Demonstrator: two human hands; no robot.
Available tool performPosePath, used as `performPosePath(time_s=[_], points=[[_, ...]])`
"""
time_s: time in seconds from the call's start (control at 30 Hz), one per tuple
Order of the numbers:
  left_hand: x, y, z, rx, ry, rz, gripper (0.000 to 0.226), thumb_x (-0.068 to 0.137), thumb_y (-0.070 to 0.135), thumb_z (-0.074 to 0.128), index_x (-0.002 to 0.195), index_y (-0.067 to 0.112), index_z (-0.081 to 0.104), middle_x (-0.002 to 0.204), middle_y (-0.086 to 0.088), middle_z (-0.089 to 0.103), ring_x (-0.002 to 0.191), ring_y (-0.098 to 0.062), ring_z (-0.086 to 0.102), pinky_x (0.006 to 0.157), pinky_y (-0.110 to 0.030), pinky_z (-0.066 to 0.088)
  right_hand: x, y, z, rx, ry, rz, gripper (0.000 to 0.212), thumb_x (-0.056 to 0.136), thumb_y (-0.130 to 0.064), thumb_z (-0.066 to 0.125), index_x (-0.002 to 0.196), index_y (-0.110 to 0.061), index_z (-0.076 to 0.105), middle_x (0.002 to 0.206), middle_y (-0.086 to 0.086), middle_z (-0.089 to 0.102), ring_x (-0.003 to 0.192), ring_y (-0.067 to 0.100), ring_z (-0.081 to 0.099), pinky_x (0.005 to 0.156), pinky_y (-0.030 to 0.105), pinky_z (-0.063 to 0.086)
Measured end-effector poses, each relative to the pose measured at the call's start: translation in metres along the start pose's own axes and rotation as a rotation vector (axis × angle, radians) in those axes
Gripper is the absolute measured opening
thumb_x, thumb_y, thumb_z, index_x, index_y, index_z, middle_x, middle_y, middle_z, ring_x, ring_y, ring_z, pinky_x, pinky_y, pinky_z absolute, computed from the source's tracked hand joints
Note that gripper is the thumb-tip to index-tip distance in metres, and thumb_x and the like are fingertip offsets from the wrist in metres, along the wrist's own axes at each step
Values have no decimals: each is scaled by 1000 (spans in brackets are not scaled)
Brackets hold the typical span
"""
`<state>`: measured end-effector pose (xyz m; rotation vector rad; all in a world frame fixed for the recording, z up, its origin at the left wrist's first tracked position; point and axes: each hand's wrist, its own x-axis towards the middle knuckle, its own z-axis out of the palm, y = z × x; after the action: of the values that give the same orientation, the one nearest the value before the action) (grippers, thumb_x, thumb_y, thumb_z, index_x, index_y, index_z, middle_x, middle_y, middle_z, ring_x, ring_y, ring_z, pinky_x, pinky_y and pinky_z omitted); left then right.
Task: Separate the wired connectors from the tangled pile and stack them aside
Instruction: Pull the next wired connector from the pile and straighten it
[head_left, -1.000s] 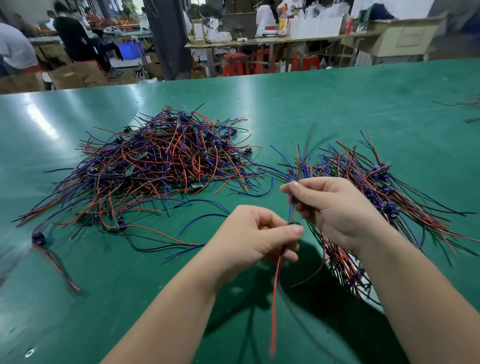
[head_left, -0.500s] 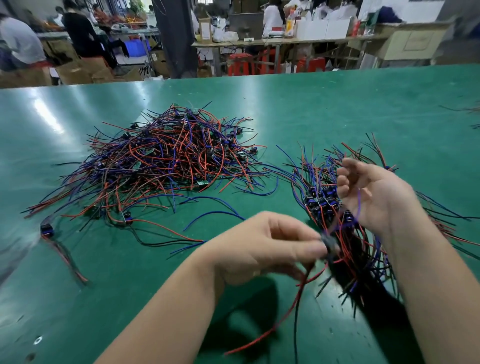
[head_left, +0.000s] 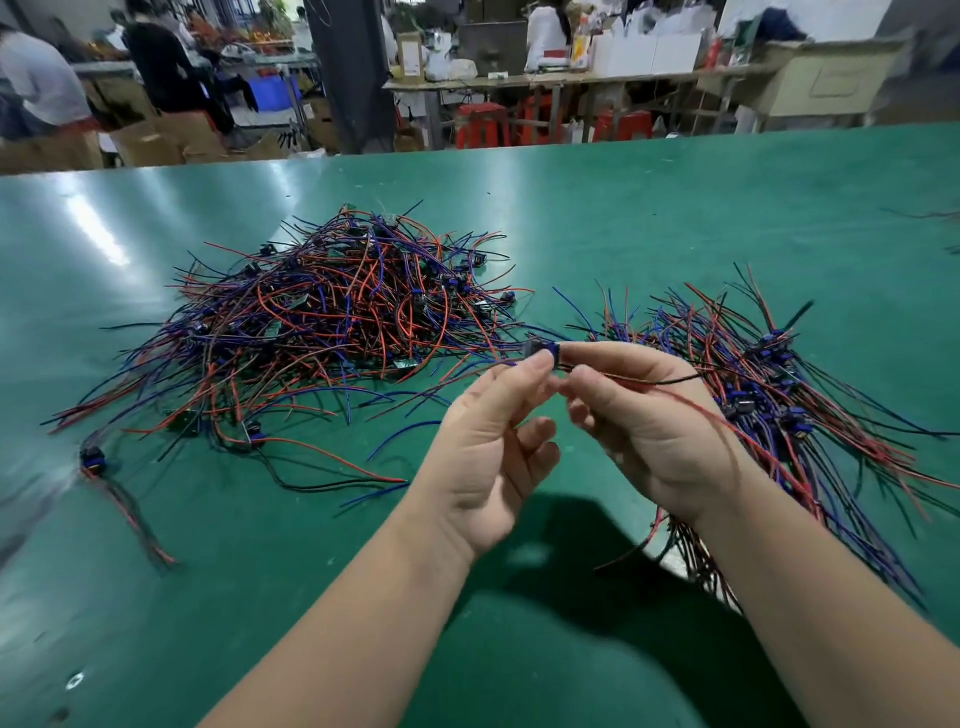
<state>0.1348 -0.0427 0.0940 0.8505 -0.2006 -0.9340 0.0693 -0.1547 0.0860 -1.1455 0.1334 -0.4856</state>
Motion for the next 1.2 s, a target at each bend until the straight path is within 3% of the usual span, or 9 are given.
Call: performPosePath(time_s=[0.17, 0.27, 0.33, 0.43, 0.53, 0.63, 0.73, 0.87, 1.2], points=[[2, -16, -2, 217, -75, 199, 23, 62, 17, 83, 76, 33, 75, 72, 13, 65, 45, -1, 50, 42, -15, 42, 3, -12, 3, 236, 170, 81, 9, 62, -21, 68, 58, -13, 72, 55, -1, 60, 45, 5, 52, 47, 13, 45], [4, -18, -7, 693, -68, 622, 41, 79, 18, 70, 113, 41, 65, 100, 18, 63, 59, -7, 53, 53, -17, 45, 5, -20, 1, 356, 224, 105, 18, 68, -26, 58, 60, -12, 65, 57, 1, 56, 44, 5, 51, 38, 11, 41], [6, -16, -13, 1019, -50, 941, 49, 90, 22, 61, 137, 25, 51, 113, 29, 53, 68, -11, 54, 58, -21, 48, 5, -24, -2, 371, 223, 105, 17, 68, -30, 58, 69, -13, 59, 63, 1, 56, 47, 5, 52, 37, 11, 39], [6, -13, -19, 978, -58, 1104, 49, 97, 23, 51, 144, 29, 37, 112, 15, 60, 76, -14, 60, 66, -27, 53, 5, -29, -7, 412, 207, 124, 18, 64, -29, 63, 69, -13, 56, 60, -1, 51, 41, 2, 46, 33, 8, 35], [3, -8, -15, 728, 40, 849, 30, 97, 38, 46, 124, 31, 59, 85, -1, 72, 64, -13, 66, 56, -21, 52, 4, -32, -10, 356, 186, 122, 20, 58, -28, 67, 65, -11, 58, 56, -1, 50, 38, 1, 42, 32, 8, 33], [0, -4, -5, 475, 44, 359, 46, 74, 56, 61, 83, 13, 72, 66, -5, 71, 54, -15, 67, 49, -22, 52, 0, -28, -12, 74, 99, 117, 18, 69, -23, 60, 56, -12, 67, 52, 1, 55, 36, 3, 46, 34, 10, 36], [0, -8, -4, 483, -42, 158, 37, 61, 43, 73, 73, 8, 70, 66, -8, 70, 54, -15, 67, 51, -22, 53, -1, -21, -14, -215, 30, 116, 14, 67, -22, 65, 59, -11, 67, 52, 1, 58, 39, 7, 48, 38, 15, 39], [1, -12, -7, 517, -42, 49, 14, 78, 16, 73, 70, 7, 66, 63, -5, 68, 53, -11, 65, 49, -19, 51, 3, -13, -19, -451, 111, 99, 14, 68, -19, 72, 67, -8, 64, 48, 1, 57, 40, 8, 48, 40, 17, 40], [-8, -21, -15, 1092, -395, -305, 15, 76, 32, 79, 67, 21, 73, 74, -2, 72, 60, -9, 54, 50, -12, 41, 9, -45, -57, -74, 566, -74, 19, 94, -16, 56, 80, -7, 64, 52, -3, 59, 42, 2, 47, 39, 11, 36]])
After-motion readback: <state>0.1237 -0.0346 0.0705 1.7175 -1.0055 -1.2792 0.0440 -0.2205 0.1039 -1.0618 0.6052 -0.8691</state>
